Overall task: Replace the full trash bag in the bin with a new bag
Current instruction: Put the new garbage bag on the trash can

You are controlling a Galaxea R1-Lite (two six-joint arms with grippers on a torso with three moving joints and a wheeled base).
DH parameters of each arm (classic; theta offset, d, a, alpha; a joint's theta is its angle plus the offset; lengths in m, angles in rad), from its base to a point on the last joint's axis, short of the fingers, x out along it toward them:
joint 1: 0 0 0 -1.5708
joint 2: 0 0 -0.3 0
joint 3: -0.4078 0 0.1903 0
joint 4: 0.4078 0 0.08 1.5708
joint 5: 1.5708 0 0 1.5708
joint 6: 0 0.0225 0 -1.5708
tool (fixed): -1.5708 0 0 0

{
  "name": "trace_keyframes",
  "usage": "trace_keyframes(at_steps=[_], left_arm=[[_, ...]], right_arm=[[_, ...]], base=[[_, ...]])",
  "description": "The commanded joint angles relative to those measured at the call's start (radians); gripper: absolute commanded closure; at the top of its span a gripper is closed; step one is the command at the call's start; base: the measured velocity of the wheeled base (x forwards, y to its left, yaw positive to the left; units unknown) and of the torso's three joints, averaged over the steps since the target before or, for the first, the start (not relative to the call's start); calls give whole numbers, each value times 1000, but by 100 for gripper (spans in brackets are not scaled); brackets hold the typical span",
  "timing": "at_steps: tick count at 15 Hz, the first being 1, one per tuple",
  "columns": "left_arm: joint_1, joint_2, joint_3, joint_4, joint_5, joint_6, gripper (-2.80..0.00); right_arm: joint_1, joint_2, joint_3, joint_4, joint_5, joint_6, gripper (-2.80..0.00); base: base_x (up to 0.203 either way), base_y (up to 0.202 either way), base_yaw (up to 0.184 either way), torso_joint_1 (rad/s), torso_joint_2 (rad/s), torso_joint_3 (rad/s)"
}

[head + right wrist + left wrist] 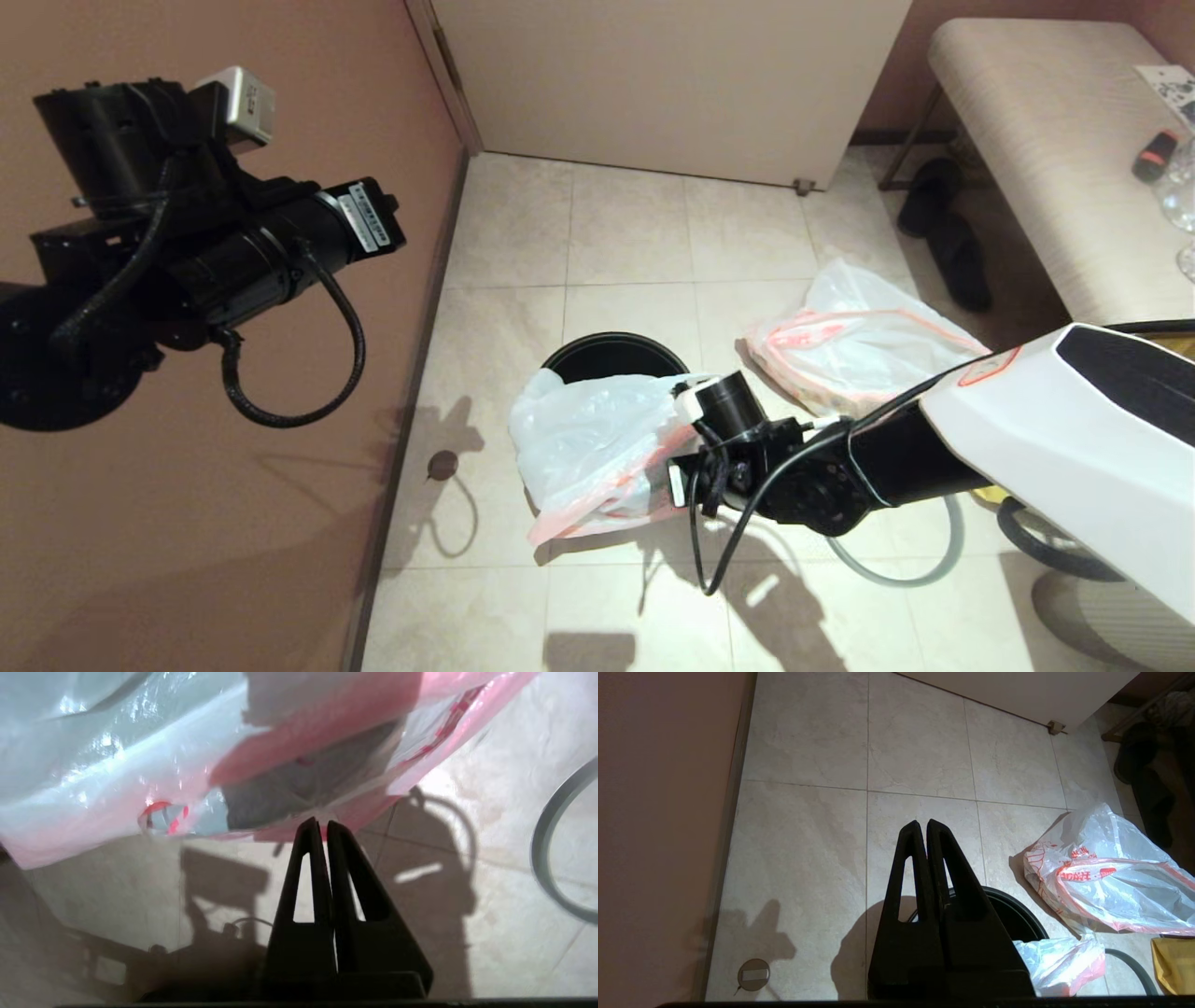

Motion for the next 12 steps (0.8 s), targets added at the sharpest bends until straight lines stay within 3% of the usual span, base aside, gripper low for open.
trace_keyframes(at_steps=[1,3,5,8,10,11,12], left_arm=[[0,1,0,-3,1,-2,0],[0,1,0,-3,1,-2,0],[0,1,0,-3,1,-2,0],[0,0,0,-3,1,-1,0],[0,1,0,-3,1,-1,0],[0,1,0,-3,1,-1,0],[0,1,0,-3,1,-2,0]], right_arm=[[2,45,-51,2,-3,-13,0],[15,47,-59,20,-4,1,0],[29,33,-60,33,-4,82,0],[55,18,-116,170,2,283,0],[61,25,-178,232,4,366,0],[60,39,-203,252,5,380,-101],[56,55,-223,266,4,388,-280]], base=[[0,0,0,0,0,0],[0,0,0,0,0,0],[0,0,0,0,0,0],[0,0,0,0,0,0],[0,0,0,0,0,0],[0,0,0,0,0,0],[0,0,0,0,0,0]])
